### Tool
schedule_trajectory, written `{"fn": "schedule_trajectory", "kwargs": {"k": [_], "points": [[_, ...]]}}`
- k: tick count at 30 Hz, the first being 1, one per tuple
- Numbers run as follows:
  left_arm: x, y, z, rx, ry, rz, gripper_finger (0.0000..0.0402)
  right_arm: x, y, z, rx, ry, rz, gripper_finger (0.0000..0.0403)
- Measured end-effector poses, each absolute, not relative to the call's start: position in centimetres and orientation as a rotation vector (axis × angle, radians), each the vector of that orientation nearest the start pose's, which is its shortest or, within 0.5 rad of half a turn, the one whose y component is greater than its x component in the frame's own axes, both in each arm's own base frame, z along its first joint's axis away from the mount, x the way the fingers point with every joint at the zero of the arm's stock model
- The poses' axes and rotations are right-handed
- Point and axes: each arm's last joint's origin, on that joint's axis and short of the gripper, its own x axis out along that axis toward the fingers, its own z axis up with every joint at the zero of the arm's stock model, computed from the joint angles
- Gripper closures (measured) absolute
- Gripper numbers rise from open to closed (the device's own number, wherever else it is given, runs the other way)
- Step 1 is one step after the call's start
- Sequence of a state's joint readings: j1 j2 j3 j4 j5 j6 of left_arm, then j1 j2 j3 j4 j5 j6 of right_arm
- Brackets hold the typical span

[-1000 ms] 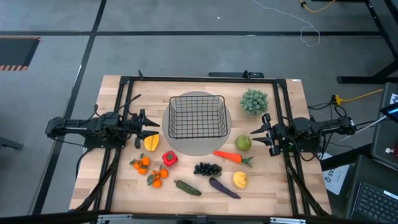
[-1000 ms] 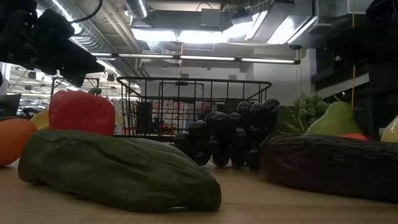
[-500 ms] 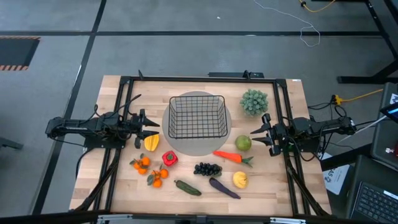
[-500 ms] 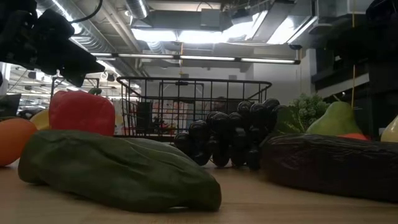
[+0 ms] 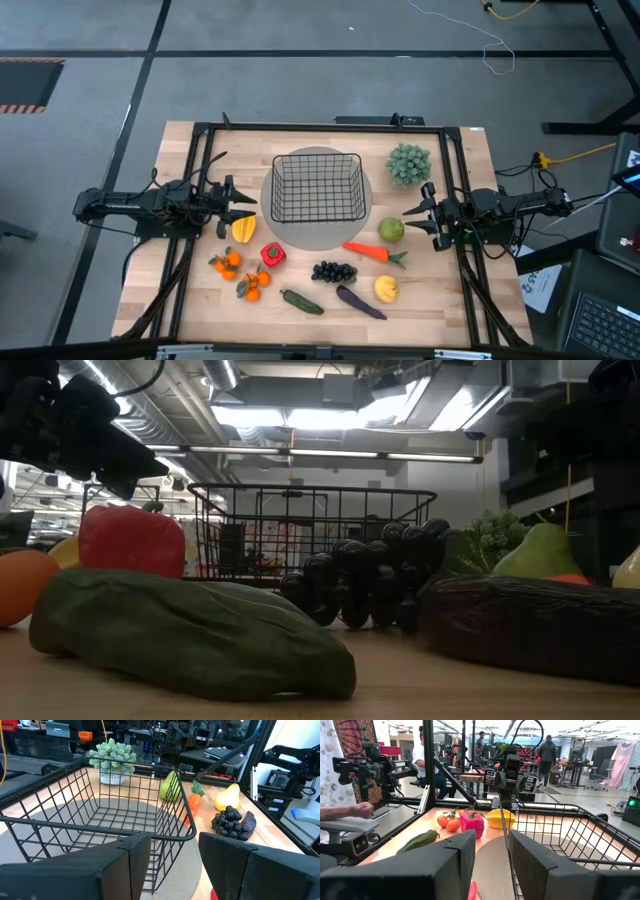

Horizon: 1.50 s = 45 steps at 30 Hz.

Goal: Build produce basket

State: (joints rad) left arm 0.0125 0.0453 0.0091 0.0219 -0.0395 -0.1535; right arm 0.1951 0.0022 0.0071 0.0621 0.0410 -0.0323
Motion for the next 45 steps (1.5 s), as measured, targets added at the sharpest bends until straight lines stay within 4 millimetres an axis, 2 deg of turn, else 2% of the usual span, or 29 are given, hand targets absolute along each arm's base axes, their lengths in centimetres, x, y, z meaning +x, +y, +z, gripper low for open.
{"fn": "schedule_trajectory", "kwargs": {"k": [25,45], "points": [[9.99,0.24,16.48,-0.153,0.014,0.053,0.0245,9.55,1.77,17.18,-0.024,-0.069,0.153,0.0281],[9.98,0.26,17.13,-0.149,-0.052,0.055,0.0245,9.55,1.77,17.18,-0.023,-0.069,0.153,0.0281]]}}
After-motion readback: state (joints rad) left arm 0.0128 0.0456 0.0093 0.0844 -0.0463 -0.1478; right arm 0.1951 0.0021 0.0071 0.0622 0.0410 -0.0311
